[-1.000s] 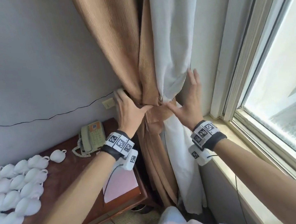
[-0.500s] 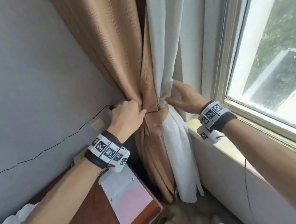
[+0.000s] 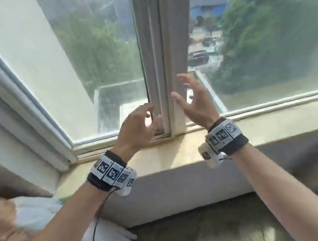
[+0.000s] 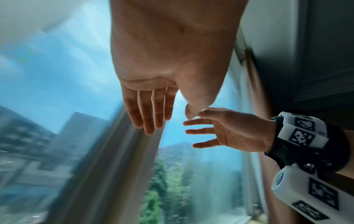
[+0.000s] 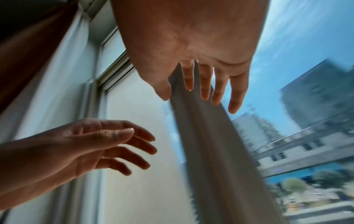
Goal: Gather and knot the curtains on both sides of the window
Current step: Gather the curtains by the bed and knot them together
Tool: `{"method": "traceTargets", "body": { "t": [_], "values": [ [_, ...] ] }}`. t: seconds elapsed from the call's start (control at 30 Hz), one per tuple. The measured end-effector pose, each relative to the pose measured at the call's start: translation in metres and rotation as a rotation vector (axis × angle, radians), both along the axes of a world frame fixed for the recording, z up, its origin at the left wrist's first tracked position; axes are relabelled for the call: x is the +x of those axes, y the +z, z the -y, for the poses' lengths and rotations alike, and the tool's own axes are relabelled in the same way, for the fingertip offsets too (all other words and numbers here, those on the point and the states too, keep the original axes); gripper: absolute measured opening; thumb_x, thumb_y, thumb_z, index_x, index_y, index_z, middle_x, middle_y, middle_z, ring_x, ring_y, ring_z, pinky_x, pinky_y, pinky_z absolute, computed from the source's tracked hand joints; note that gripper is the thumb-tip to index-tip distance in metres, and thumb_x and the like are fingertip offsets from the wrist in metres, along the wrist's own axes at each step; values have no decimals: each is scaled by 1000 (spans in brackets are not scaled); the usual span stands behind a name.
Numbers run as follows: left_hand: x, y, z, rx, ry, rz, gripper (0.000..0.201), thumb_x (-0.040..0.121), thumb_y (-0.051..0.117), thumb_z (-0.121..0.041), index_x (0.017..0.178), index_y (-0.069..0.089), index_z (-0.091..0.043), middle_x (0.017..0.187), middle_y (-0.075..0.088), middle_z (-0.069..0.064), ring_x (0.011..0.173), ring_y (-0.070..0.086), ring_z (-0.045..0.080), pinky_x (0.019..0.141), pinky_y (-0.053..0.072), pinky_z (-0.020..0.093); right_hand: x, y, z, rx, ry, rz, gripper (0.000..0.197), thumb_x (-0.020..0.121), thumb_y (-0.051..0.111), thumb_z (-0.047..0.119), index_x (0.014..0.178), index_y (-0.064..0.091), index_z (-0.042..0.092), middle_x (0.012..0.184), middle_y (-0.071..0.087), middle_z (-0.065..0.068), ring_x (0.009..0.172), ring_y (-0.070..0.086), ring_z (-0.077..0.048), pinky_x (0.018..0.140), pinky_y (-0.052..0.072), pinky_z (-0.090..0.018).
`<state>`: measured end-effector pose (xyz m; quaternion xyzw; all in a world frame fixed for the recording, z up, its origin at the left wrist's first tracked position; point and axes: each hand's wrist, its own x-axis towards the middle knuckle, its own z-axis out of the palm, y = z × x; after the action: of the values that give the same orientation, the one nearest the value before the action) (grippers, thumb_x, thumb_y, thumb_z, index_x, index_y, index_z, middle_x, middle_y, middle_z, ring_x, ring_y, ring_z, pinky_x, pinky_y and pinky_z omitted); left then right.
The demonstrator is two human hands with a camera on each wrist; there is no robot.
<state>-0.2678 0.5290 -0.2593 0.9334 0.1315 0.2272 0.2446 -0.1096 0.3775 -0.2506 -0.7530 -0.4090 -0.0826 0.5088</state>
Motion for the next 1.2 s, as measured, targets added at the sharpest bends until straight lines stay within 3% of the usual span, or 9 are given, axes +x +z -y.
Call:
{"method": "traceTargets", "body": {
  "t": [0.37, 0.5, 0.73, 0.83, 0.93, 1.03, 1.07, 1.13, 1.2],
  "values": [
    [279, -2, 374, -23, -672, 125, 57, 100, 64, -40, 148, 48, -14, 145, 59, 6, 128, 60, 24, 104, 52, 42, 137, 10, 436, 34, -814, 31, 56, 96, 74, 34, 146, 54, 18, 126, 60, -3, 121, 58, -20, 114, 43, -37],
    [352, -9, 487, -45, -758, 162, 80, 95, 69, -40, 159, 32, -11, 154, 49, 11, 141, 48, 29, 115, 42, 40, 170, 8, 554, -10, -966, 52, 66, 94, 71, 41, 153, 50, 19, 159, 46, -10, 149, 41, -25, 125, 33, -47],
    [513, 20, 619, -74, -820, 318, 138, 71, 76, -79, 166, -5, -20, 170, -27, 7, 158, -18, 36, 125, 9, 65, 267, 38, 660, -339, -1141, 66, 109, 87, 72, 64, 163, -5, 52, 174, -27, 1, 161, -20, -35, 123, 2, -72],
    [594, 41, 666, -97, -856, 347, 150, 61, 79, -83, 166, -9, -22, 168, -33, 8, 156, -25, 39, 118, 5, 77, 335, 56, 684, -365, -1180, 58, 119, 82, 70, 74, 161, -18, 52, 169, -37, 0, 159, -25, -39, 120, 2, -78],
    [674, 47, 716, -43, -929, 293, 154, 56, 79, -85, 165, -11, -24, 167, -33, 12, 156, -21, 42, 121, 4, 70, 403, 75, 708, -316, -1245, 80, 130, 75, 72, 79, 160, -21, 51, 168, -40, -1, 158, -26, -40, 118, 1, -80],
    [746, 46, 773, 11, -1050, 91, 140, 55, 61, -101, 153, 34, -4, 162, 22, 35, 150, 23, 56, 125, 25, 59, 468, 93, 736, -222, -1295, 54, 145, 62, 78, 83, 158, -25, 50, 167, -42, -2, 159, -24, -40, 117, 5, -83],
    [767, 46, 794, 48, -1090, 95, 139, 53, 54, -105, 148, 42, -4, 161, 28, 34, 149, 22, 58, 124, 26, 62, 489, 99, 747, -192, -1325, 48, 150, 58, 78, 86, 158, -26, 49, 167, -42, -3, 160, -22, -40, 117, 8, -84],
    [798, 51, 832, 129, -1142, 210, 143, 54, 56, -103, 165, 20, -20, 173, -6, 18, 156, -17, 48, 125, -1, 62, 525, 112, 772, -168, -1393, 52, 156, 53, 79, 88, 159, -26, 46, 168, -40, -3, 161, -18, -41, 115, 15, -85],
    [819, 62, 867, 146, -1210, 306, 147, 57, 62, -98, 167, -4, -25, 172, -18, 12, 154, -29, 42, 124, -8, 64, 560, 127, 801, -148, -1461, 82, 159, 51, 84, 83, 161, -24, 43, 168, -40, -3, 161, -16, -41, 113, 18, -85]
  ]
}}
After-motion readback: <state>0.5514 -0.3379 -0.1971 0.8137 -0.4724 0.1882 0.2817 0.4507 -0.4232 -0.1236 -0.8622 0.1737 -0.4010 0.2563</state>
